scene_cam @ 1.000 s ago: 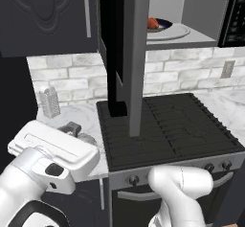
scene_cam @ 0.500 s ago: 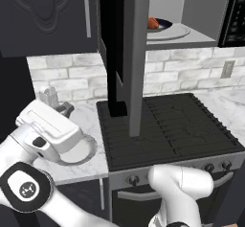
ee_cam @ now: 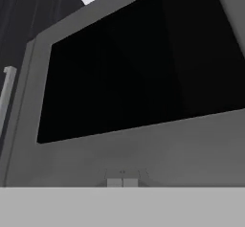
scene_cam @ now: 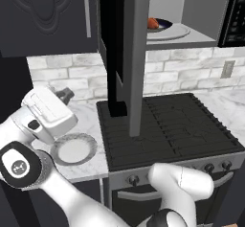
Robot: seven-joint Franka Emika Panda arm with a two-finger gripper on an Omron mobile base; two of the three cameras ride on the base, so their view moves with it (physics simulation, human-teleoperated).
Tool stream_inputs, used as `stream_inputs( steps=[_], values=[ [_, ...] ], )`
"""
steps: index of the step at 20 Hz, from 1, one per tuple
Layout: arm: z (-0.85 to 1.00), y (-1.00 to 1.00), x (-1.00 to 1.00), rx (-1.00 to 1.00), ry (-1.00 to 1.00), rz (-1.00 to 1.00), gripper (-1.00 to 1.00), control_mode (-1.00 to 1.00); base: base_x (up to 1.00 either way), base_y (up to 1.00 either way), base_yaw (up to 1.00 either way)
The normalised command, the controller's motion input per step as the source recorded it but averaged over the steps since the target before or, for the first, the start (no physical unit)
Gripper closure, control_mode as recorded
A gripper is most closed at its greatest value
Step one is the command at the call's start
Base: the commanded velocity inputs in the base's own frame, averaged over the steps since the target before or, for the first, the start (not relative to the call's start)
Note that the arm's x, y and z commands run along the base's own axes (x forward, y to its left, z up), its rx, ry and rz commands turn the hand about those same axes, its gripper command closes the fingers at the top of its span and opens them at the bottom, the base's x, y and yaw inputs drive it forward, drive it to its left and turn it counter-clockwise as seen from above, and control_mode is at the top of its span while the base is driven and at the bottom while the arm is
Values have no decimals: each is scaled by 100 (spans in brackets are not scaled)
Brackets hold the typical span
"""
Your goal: Pick the sweet potato from the counter and place it in the microwave. Then turn on the microwave.
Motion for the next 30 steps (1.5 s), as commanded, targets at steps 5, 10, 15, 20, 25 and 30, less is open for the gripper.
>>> stream_inputs(
  steps=[5,10,15,20,25,30],
  values=[
    [24,-10,15,0,0,-12,100,-100,0,0,0],
    [12,-15,26,0,0,-10,100,-100,0,0,0],
    [7,-19,17,0,0,-7,100,-100,0,0,0],
    [5,-23,6,0,0,-5,100,-100,0,0,0],
    [6,-35,0,0,0,-3,100,-100,0,0,0],
    [10,-39,0,0,0,-1,100,-100,0,0,0]
  ],
)
